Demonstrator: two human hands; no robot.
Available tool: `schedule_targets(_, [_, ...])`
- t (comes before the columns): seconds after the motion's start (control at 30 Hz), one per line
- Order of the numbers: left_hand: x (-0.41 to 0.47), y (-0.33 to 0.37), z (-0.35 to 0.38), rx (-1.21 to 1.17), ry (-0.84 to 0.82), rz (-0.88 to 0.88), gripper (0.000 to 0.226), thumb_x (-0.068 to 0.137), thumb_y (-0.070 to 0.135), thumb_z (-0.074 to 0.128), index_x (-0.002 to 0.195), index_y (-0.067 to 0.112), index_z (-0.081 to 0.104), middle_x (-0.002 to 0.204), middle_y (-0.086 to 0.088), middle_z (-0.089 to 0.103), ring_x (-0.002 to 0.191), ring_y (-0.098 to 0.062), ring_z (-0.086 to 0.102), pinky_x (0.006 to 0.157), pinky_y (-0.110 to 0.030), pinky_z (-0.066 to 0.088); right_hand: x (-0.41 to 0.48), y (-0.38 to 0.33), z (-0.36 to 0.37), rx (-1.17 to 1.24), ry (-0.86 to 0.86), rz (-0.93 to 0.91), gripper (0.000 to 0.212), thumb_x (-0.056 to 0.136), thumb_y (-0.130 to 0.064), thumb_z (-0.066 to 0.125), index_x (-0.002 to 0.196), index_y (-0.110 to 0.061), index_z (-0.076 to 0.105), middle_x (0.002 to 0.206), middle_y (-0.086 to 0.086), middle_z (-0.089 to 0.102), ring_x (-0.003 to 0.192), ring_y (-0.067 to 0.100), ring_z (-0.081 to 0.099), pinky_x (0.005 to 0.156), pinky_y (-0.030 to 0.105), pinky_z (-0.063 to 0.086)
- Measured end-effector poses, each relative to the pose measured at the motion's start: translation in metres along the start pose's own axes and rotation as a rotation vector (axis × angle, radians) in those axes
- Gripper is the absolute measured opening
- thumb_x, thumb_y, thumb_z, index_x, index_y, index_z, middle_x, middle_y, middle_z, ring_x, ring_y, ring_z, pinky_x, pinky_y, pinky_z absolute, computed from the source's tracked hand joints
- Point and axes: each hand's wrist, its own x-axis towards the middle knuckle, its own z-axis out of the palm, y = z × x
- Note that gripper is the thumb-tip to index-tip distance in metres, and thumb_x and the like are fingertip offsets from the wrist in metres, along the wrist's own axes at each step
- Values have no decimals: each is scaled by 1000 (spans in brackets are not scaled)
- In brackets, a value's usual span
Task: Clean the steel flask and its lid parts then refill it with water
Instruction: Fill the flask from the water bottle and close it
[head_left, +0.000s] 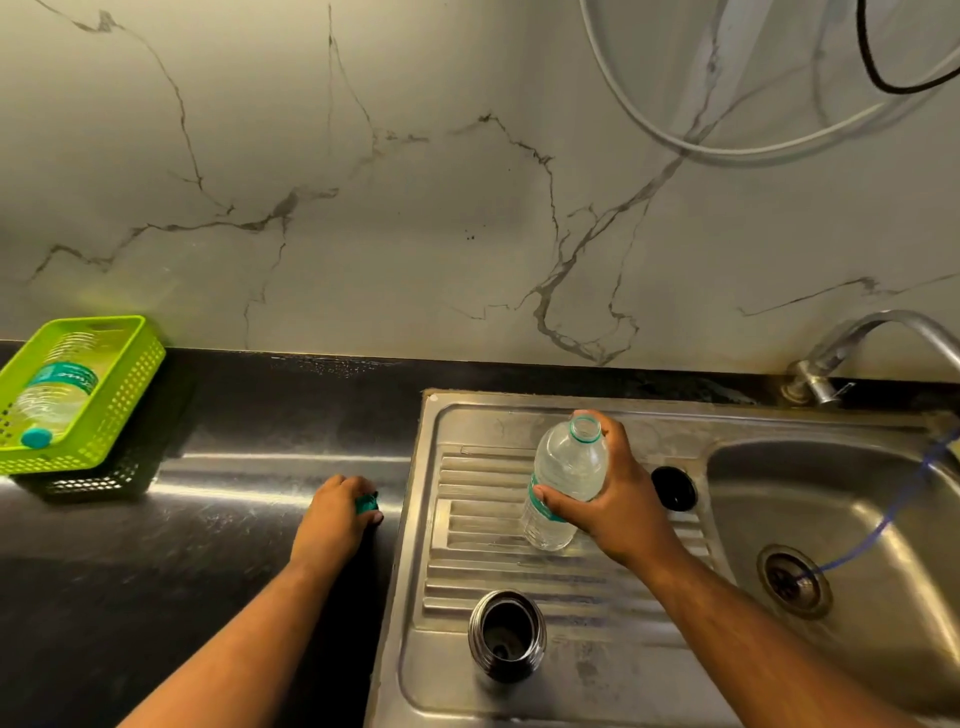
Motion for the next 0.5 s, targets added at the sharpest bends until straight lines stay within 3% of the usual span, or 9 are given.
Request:
schedule_targets(0.17, [-6,-3,1,-33,12,-10,48,78,23,87,119,14,65,113,1,56,112,-22,58,101,-34,47,-5,11,6,124,15,23,107,58,-70,86,147,-48,30,142,-12,52,128,12,53,105,40,52])
schedule_targets(0.23, [-15,1,-2,-30,43,0,53,78,25,86,125,17,62,125,-2,56,123,-22,52,109,-37,43,-6,18,10,164,18,32,105,56,-66,90,144,-50,34,141,-13,52,129,11,53,105,36,52])
schedule_targets(0.3, [-34,11,-7,-50,45,61,62,77,29,87,132,24,58,137,0,52,131,-18,46,114,-41,40,-7,22,15,200,3,62,105,55,-54,94,141,-49,35,139,-11,53,128,9,53,100,23,53])
schedule_targets(0.4, [-69,32,-15,-62,-146,247,94,68,39,92,146,42,39,152,13,38,139,-5,31,121,-40,32,-7,24,21,260,-7,142,102,54,-40,96,138,-42,39,133,-12,57,123,9,56,86,11,53])
schedule_targets(0.5, [-107,53,-15,-119,-394,410,126,55,54,94,152,56,15,158,30,19,144,9,18,121,-24,20,-5,23,28,299,17,164,89,53,-34,96,125,-44,44,123,-14,61,115,4,60,84,13,54])
